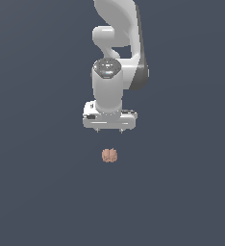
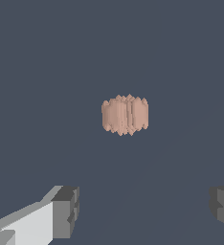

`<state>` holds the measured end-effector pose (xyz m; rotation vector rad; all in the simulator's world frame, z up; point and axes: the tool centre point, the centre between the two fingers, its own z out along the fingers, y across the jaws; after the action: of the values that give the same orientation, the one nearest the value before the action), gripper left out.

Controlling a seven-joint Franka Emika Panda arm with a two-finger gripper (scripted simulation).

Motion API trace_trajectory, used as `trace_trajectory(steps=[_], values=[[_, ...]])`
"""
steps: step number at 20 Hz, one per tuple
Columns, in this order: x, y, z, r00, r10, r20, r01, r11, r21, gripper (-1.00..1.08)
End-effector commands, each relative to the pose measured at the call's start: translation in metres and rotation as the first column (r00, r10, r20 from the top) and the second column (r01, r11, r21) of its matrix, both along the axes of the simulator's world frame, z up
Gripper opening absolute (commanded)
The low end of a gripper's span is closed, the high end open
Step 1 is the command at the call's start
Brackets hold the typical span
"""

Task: Pick up the object and move it to a goal position.

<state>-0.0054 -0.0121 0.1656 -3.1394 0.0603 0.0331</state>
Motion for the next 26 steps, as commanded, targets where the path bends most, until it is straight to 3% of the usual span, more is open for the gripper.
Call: trace_trajectory(steps=[1, 14, 26], values=[[0.0, 0.0, 0.0, 1.0, 0.0, 0.0, 0.0, 1.0, 0.0, 1.0], [0.009, 0.0, 0.014, 0.999, 0.047, 0.027, -0.046, 0.999, -0.026, 1.0], [0.013, 0.0, 0.007, 0.996, -0.091, 0.026, 0.091, 0.996, -0.017, 1.0]])
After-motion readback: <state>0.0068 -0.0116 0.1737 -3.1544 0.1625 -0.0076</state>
